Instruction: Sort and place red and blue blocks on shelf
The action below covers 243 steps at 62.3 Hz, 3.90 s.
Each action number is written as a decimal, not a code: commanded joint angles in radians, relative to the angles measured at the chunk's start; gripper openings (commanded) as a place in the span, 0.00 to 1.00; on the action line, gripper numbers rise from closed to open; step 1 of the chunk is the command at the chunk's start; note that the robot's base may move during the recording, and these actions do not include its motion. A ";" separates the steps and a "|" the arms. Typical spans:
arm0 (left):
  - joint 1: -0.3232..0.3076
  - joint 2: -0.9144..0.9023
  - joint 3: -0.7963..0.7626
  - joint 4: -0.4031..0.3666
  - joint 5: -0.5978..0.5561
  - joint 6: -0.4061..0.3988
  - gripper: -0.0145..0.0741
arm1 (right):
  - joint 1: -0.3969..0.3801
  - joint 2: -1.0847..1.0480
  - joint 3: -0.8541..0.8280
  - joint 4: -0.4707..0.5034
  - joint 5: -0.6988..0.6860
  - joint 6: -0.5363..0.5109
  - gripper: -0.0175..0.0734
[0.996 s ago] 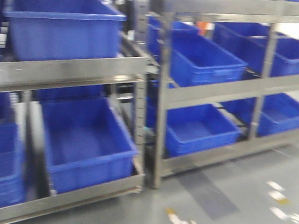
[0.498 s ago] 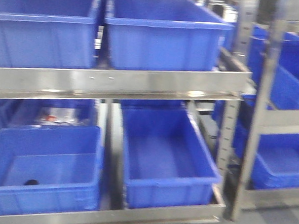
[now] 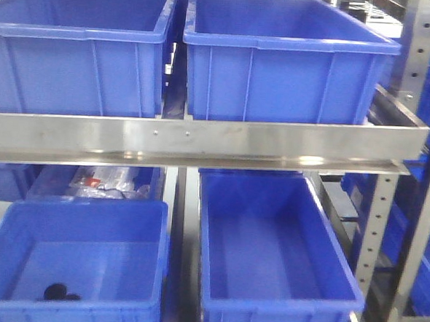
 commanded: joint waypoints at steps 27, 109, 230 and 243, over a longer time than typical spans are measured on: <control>-0.007 0.003 -0.033 -0.008 -0.097 -0.007 0.30 | -0.008 0.008 -0.029 0.001 -0.087 0.000 0.24; -0.007 0.003 -0.033 -0.008 -0.097 -0.007 0.30 | -0.008 0.008 -0.029 0.001 -0.087 0.000 0.24; -0.007 0.018 -0.034 -0.008 -0.104 -0.007 0.30 | -0.007 0.019 -0.032 0.000 -0.086 0.000 0.24; -0.118 0.128 -0.072 0.029 -0.102 0.001 0.30 | -0.004 0.169 -0.107 0.000 -0.075 0.000 0.24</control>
